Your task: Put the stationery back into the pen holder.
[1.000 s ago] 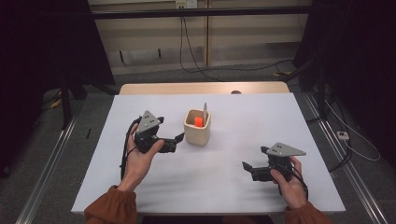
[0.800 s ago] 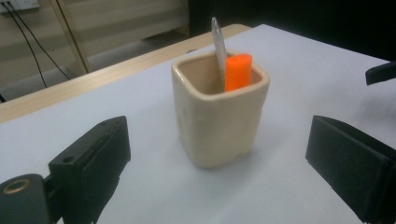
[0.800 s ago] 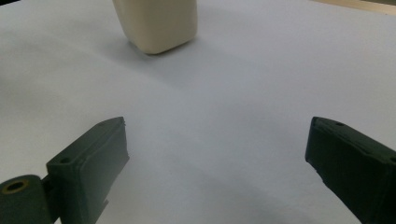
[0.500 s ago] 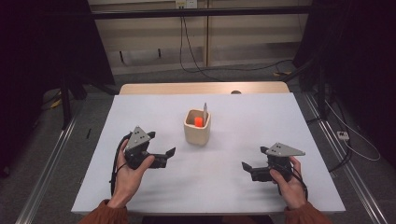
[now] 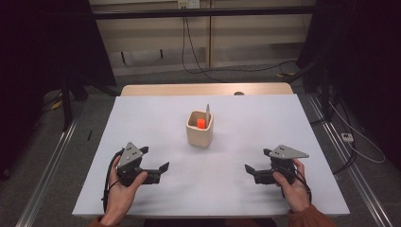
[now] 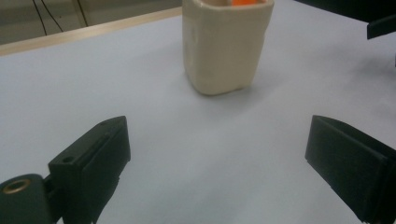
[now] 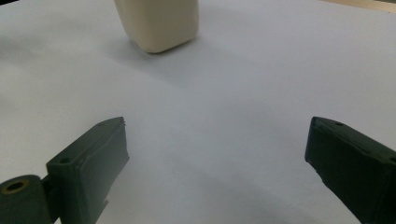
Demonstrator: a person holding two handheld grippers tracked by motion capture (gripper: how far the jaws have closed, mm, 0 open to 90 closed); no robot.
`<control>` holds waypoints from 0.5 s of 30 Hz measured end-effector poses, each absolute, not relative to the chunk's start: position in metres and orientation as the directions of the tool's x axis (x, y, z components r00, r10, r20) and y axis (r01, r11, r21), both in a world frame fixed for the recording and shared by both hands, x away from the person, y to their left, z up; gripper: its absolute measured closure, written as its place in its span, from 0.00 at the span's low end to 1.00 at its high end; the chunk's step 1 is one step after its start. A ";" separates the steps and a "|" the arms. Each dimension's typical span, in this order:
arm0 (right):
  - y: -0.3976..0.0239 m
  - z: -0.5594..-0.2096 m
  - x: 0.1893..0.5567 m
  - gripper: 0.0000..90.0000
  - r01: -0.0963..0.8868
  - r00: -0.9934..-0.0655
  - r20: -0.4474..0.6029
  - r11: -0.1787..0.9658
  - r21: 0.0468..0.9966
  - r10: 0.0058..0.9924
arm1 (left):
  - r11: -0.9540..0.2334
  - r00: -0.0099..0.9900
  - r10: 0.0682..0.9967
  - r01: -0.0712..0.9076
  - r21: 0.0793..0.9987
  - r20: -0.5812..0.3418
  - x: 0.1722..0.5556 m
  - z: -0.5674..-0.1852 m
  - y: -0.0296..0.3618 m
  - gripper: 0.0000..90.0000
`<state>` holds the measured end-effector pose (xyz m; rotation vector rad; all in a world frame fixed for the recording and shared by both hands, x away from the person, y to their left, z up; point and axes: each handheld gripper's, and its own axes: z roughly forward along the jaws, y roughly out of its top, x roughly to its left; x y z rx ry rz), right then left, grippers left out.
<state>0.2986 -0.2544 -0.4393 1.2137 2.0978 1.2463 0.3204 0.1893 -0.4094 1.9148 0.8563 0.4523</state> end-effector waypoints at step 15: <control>-0.256 -0.444 0.298 0.07 0.478 -0.526 0.080 0.217 0.851 0.847 | -0.261 0.641 0.766 0.381 0.887 -0.050 0.304 -0.430 0.204 0.08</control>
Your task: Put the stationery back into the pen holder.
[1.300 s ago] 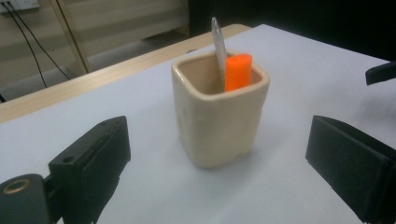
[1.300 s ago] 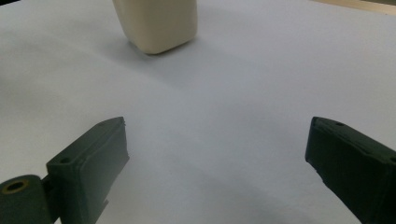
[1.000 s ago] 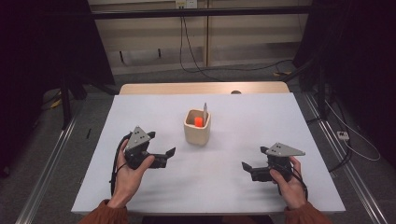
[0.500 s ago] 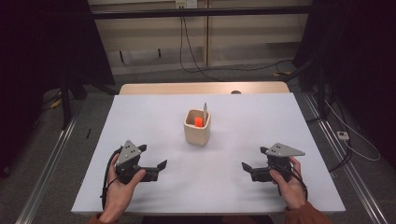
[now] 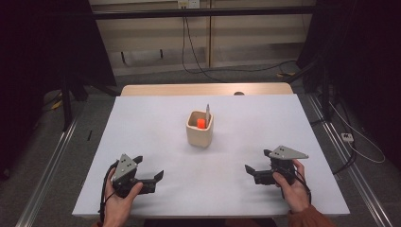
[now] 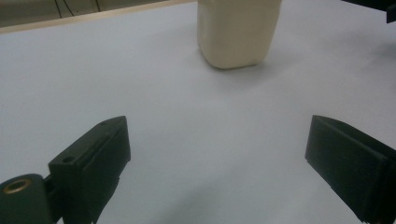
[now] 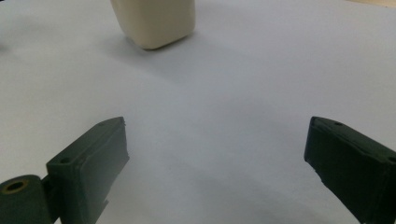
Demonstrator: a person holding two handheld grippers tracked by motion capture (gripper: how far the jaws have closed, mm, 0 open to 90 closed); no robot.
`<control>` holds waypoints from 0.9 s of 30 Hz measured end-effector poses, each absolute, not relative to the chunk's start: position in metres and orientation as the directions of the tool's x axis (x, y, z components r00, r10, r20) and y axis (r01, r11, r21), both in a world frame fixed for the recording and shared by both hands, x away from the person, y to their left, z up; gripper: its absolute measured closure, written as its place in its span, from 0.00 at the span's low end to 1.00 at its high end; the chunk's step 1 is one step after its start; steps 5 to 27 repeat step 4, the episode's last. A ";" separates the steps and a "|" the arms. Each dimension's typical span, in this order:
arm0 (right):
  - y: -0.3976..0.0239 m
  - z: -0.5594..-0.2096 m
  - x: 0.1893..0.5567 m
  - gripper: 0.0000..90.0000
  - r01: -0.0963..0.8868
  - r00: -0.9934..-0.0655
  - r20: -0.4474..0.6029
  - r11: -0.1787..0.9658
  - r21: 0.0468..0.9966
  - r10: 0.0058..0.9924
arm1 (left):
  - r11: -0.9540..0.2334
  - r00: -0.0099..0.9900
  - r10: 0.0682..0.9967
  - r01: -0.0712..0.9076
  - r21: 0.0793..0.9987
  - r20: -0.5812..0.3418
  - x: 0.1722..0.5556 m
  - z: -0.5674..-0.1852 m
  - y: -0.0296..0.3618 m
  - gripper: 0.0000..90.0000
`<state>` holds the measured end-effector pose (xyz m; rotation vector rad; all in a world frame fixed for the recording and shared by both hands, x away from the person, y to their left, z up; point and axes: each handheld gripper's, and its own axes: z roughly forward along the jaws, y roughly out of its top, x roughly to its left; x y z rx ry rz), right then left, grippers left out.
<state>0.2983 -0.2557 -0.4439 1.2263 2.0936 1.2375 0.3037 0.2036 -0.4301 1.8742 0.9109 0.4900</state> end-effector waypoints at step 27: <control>-0.258 -0.444 0.299 0.07 0.479 -0.521 0.084 0.209 0.852 0.850 | -0.259 0.644 0.763 0.389 0.884 -0.060 0.305 -0.431 0.203 0.08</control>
